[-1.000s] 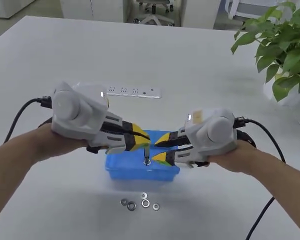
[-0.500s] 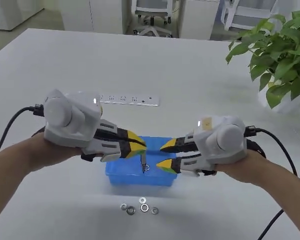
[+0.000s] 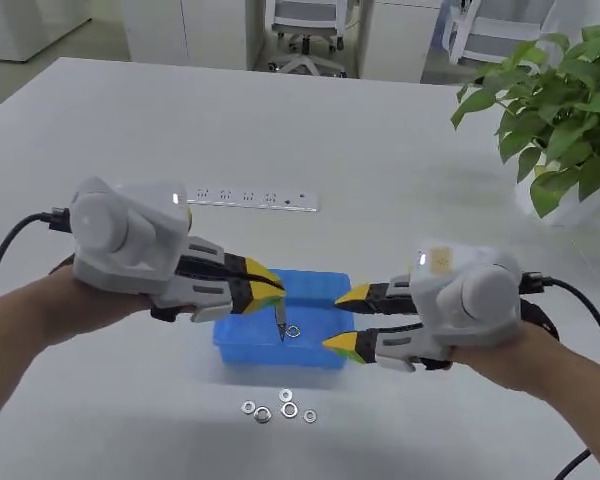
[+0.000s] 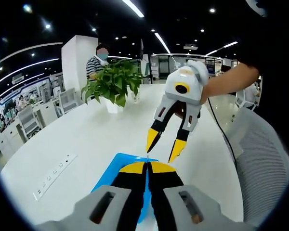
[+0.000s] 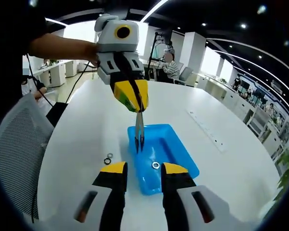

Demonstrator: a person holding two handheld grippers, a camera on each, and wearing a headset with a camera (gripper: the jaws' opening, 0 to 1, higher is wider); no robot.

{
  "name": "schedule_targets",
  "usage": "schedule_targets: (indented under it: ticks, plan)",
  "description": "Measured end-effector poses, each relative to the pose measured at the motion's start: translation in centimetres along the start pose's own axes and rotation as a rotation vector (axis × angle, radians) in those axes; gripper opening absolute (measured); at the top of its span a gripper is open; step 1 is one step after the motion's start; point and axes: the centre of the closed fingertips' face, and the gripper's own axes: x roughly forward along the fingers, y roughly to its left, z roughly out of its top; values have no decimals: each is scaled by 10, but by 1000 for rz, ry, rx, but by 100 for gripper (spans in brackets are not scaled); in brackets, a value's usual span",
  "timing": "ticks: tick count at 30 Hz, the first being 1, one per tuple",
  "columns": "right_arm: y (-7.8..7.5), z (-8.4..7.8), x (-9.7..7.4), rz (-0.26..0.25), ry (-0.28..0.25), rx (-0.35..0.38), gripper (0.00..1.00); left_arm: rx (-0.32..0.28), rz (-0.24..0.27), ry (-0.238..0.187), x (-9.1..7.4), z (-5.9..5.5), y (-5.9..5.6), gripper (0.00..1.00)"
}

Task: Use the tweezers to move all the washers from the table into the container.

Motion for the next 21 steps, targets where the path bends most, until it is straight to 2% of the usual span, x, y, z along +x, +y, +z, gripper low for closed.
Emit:
schedule_targets:
  ticks: [10,21]
  plan:
    - [9,-2,-14,-30,-10,28,34,10,9,-8,-4,5,-3,5]
    - [19,-8,-28,-58,-19,71,41,14,-11,-6,-6,8,-15,5]
